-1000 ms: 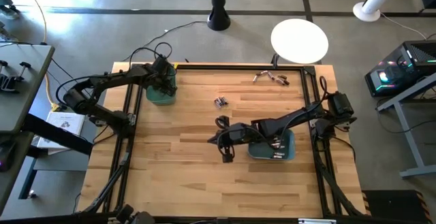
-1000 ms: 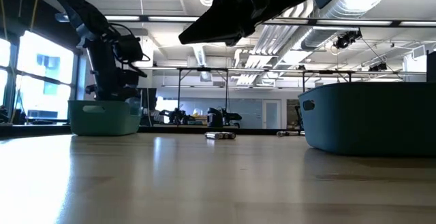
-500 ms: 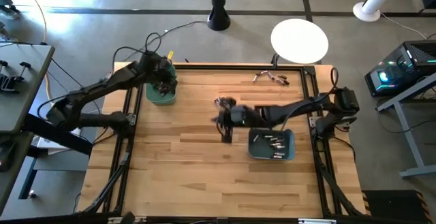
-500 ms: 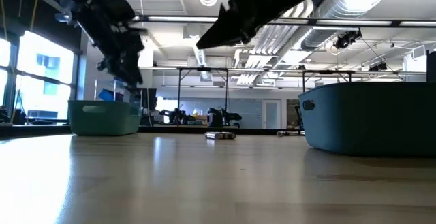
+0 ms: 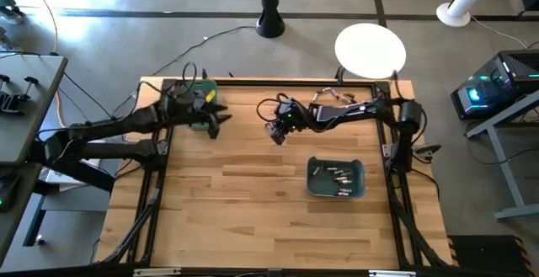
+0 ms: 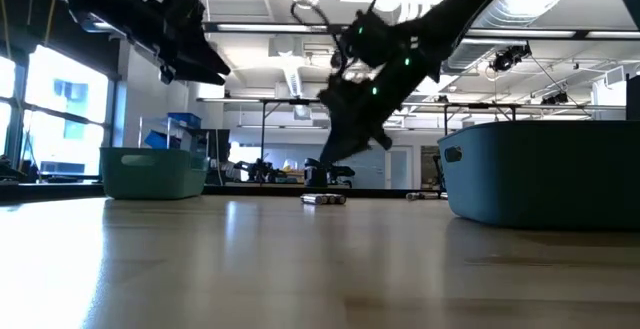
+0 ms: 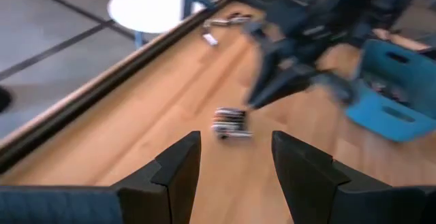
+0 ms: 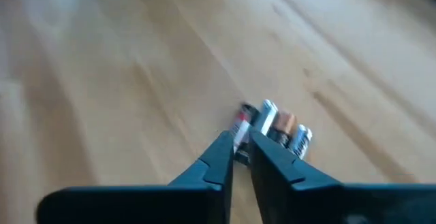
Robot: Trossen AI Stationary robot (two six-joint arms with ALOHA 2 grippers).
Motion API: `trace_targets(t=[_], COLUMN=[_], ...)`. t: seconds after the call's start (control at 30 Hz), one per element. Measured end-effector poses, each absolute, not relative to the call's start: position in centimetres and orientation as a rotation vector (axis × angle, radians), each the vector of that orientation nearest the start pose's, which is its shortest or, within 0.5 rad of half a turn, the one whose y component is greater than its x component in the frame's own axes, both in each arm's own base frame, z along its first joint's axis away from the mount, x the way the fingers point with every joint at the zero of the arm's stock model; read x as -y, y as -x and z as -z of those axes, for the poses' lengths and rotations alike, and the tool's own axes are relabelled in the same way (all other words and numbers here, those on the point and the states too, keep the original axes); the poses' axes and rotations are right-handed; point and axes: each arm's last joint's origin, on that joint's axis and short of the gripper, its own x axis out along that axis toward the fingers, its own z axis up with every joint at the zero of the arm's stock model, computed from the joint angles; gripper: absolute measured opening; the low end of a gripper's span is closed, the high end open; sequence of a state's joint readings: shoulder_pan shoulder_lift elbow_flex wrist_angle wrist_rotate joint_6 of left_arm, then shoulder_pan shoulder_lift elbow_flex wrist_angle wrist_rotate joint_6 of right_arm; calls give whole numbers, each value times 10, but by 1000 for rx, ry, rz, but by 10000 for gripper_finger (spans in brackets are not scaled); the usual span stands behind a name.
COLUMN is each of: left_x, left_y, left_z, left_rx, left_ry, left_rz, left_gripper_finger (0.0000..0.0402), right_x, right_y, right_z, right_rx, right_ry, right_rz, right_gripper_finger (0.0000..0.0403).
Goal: Sort batteries
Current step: Put the black battery into the green bin
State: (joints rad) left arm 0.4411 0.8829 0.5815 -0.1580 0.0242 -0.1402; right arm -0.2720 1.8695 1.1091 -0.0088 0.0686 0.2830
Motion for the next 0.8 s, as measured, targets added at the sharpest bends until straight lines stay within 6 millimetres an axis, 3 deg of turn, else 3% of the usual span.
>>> trace_targets(t=[0.2, 0.8], left_x=[-62, -57], left_y=[-181, -183], left_z=[-234, -233], left_rx=[-331, -300], left_ry=[211, 178], left_rz=[-394, -429], left_gripper_finger=[175, 175], right_x=[113, 113], right_y=[-374, -376], right_z=[-137, -129], right_rx=[-759, -735], right_ry=[-446, -466], right_rz=[491, 590], right_gripper_finger=[64, 68])
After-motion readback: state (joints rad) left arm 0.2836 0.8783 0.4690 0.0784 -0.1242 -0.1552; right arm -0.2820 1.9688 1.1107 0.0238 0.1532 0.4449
